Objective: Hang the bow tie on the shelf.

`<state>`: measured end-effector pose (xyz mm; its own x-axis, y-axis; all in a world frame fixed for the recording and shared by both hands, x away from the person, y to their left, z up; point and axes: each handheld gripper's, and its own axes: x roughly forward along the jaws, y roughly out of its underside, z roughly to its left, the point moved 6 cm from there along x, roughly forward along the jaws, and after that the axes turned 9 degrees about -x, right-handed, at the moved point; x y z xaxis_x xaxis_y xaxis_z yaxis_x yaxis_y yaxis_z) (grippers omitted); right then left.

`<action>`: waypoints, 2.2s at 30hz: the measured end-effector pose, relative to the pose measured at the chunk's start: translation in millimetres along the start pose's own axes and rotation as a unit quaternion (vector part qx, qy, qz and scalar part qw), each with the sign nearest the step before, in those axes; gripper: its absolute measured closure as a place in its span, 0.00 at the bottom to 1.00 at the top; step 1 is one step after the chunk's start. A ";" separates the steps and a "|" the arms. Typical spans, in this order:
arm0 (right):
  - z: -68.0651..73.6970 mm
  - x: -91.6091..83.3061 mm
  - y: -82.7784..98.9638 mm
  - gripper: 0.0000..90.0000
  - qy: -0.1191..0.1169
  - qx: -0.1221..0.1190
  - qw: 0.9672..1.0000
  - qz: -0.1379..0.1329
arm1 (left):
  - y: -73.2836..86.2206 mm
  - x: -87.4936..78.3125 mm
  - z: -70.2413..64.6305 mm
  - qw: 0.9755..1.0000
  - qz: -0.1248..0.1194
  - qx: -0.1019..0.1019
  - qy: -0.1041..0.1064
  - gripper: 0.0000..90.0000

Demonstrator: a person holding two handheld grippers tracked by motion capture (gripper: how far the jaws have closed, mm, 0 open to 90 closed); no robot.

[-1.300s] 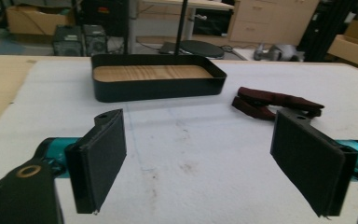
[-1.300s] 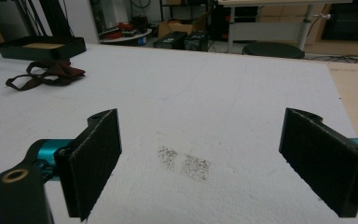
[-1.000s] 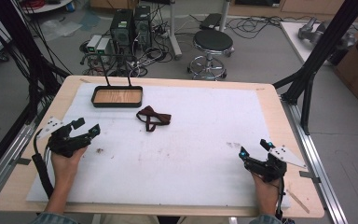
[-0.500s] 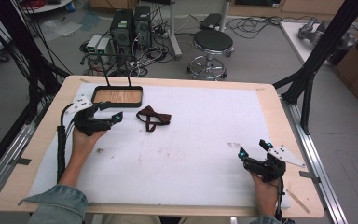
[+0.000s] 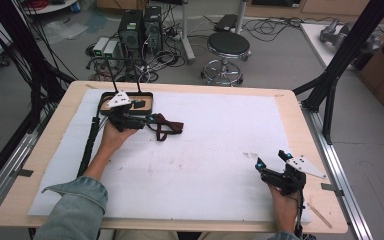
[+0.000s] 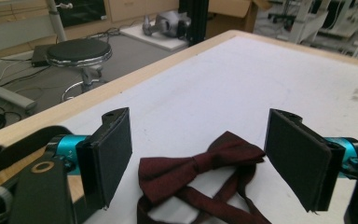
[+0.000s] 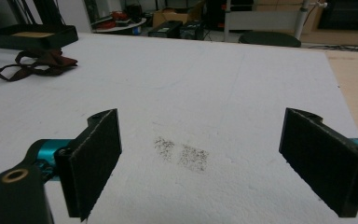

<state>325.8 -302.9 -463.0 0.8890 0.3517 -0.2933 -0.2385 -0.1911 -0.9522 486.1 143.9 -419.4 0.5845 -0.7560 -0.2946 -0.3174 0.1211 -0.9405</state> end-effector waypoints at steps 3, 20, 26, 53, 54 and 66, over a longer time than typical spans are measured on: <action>-0.4 -0.2 0.2 0.13 0.001 0.000 1.000 0.001 | -0.4 13.8 0.0 1.000 0.012 0.010 0.008 0.26; -0.7 1.2 1.6 0.13 0.007 -0.002 1.000 0.009 | 30.2 68.8 -1.7 0.988 0.133 0.064 0.039 0.34; -1.2 1.1 1.5 0.13 0.007 -0.004 1.000 0.007 | 36.1 72.8 8.2 0.985 0.158 0.069 0.015 0.36; -1.9 0.5 1.6 0.13 0.011 -0.002 1.000 0.008 | 30.3 63.5 7.2 0.977 0.181 0.116 -0.007 0.86; -2.0 0.5 1.7 0.13 0.011 -0.002 1.000 0.008 | 28.0 62.1 6.7 0.977 0.178 0.117 -0.010 0.86; -1.1 0.4 2.0 0.13 0.011 0.002 1.000 0.011 | -13.3 36.8 5.2 0.986 0.112 0.115 -0.037 0.87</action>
<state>326.1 -304.2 -464.9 0.8920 0.3273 -0.3119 -0.2593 -0.1948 -0.9459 515.8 117.8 -418.5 0.5747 -0.6461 -0.5023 -0.2713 0.4287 -0.8618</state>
